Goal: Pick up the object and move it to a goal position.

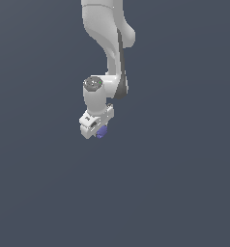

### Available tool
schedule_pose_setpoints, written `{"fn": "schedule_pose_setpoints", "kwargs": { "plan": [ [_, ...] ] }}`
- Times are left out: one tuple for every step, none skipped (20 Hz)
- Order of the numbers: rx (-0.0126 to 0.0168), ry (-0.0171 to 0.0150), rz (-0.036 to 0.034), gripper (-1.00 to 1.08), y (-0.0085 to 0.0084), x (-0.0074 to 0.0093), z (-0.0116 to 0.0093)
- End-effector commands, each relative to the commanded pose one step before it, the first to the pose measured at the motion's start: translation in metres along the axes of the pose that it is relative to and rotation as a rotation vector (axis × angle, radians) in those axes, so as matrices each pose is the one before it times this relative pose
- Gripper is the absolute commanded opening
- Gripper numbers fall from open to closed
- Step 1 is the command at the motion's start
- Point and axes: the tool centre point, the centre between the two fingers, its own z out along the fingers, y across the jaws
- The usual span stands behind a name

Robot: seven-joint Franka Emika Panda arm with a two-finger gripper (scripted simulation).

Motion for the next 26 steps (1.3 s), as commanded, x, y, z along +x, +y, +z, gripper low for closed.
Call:
{"fn": "schedule_pose_setpoints", "kwargs": {
  "plan": [
    [-0.00086,0.00059,-0.00101,-1.0,-0.00296,0.00916,-0.01013],
    [0.0,0.0,0.0,-1.0,-0.00152,0.00445,-0.00504],
    [0.00012,-0.0004,-0.00055,-1.0,-0.00181,0.00515,-0.00535],
    [0.0,0.0,0.0,-1.0,-0.0018,0.00529,-0.00599],
    [0.0,0.0,0.0,-1.0,-0.00193,0.0057,-0.00645],
    [0.0,0.0,0.0,-1.0,-0.00206,0.00609,-0.00689],
    [0.0,0.0,0.0,-1.0,-0.00218,0.00649,-0.00734],
    [0.0,0.0,0.0,-1.0,-0.0023,0.00687,-0.00777],
    [0.0,0.0,0.0,-1.0,-0.00241,0.0072,-0.00814],
    [0.00034,-0.00019,-0.00057,-1.0,-0.00262,0.00772,-0.0082],
    [0.0,0.0,0.0,-1.0,-0.00252,0.00764,-0.00862],
    [0.0,0.0,0.0,-1.0,-0.00256,0.00779,-0.00877],
    [0.0,0.0,0.0,-1.0,-0.00258,0.0079,-0.0089],
    [0.0,0.0,0.0,-1.0,-0.00259,0.008,-0.00899],
    [0.0,0.0,0.0,-1.0,-0.00259,0.00807,-0.00906],
    [0.0,0.0,0.0,-1.0,-0.00259,0.00814,-0.00912],
    [0.0,0.0,0.0,-1.0,-0.00258,0.00819,-0.00916],
    [0.0006,0.00011,-0.00031,-1.0,-0.00258,0.00834,-0.00898],
    [0.0,0.0,0.0,-1.0,-0.00256,0.00826,-0.00919],
    [0.0,0.0,0.0,-1.0,-0.00252,0.00825,-0.00915],
    [0.0,0.0,0.0,-1.0,-0.00249,0.00822,-0.00909],
    [0.0,0.0,0.0,-1.0,-0.00245,0.00819,-0.00903],
    [0.0,0.0,0.0,-1.0,-0.00237,0.00804,-0.00883],
    [0.0,0.0,0.0,-1.0,-0.00225,0.00769,-0.00843],
    [0.00045,0.00018,0.0005,-1.0,-0.00179,0.00714,-0.00796],
    [0.0,0.0,0.0,-1.0,-0.00202,0.0071,-0.00773]
  ]
}}
